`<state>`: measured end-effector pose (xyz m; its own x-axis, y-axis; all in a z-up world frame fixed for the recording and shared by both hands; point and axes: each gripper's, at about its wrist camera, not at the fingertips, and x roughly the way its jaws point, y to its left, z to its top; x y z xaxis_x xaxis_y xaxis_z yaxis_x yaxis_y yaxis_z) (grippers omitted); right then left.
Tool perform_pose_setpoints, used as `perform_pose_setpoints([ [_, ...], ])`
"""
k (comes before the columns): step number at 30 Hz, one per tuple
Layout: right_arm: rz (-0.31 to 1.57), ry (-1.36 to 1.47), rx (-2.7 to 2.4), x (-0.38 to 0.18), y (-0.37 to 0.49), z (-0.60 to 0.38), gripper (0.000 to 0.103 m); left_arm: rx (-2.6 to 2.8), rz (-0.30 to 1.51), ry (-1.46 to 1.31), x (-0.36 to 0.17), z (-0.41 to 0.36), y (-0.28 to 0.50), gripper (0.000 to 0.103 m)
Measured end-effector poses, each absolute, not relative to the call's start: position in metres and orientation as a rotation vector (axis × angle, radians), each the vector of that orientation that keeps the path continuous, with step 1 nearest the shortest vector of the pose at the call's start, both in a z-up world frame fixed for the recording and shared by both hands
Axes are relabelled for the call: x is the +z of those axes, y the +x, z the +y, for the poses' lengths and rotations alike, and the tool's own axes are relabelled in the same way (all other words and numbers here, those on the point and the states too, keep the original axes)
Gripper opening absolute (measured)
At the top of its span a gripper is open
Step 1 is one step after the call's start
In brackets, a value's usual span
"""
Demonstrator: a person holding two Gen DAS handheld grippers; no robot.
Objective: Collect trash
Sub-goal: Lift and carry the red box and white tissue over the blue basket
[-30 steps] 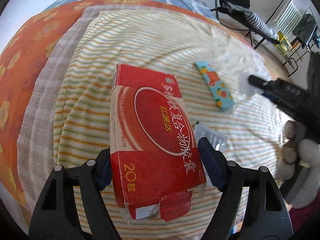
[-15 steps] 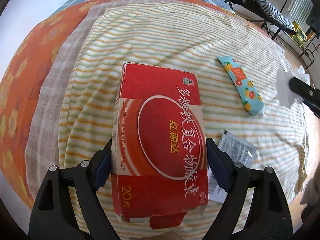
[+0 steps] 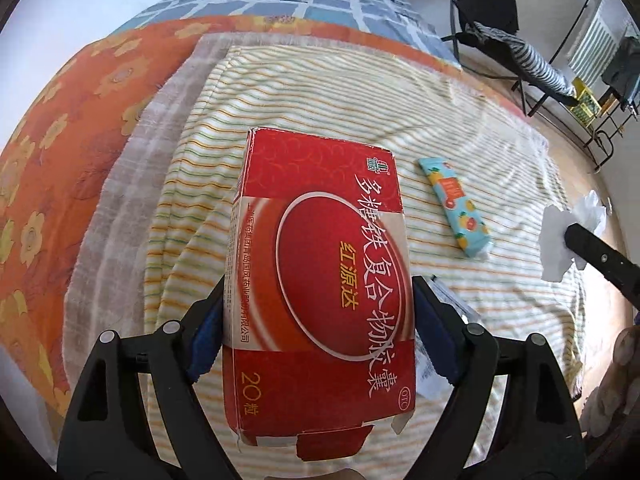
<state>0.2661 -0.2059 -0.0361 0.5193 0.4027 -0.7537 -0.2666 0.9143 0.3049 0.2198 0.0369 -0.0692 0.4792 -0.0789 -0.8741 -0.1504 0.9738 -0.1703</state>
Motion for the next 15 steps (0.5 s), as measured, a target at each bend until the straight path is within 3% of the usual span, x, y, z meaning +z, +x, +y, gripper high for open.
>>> perform_pose_setpoints([
  [15,0.903,0.071,0.476,-0.010,0.189,-0.196,0.029,-0.095,1.032,-0.173,-0.028,0.017,0.140,0.086],
])
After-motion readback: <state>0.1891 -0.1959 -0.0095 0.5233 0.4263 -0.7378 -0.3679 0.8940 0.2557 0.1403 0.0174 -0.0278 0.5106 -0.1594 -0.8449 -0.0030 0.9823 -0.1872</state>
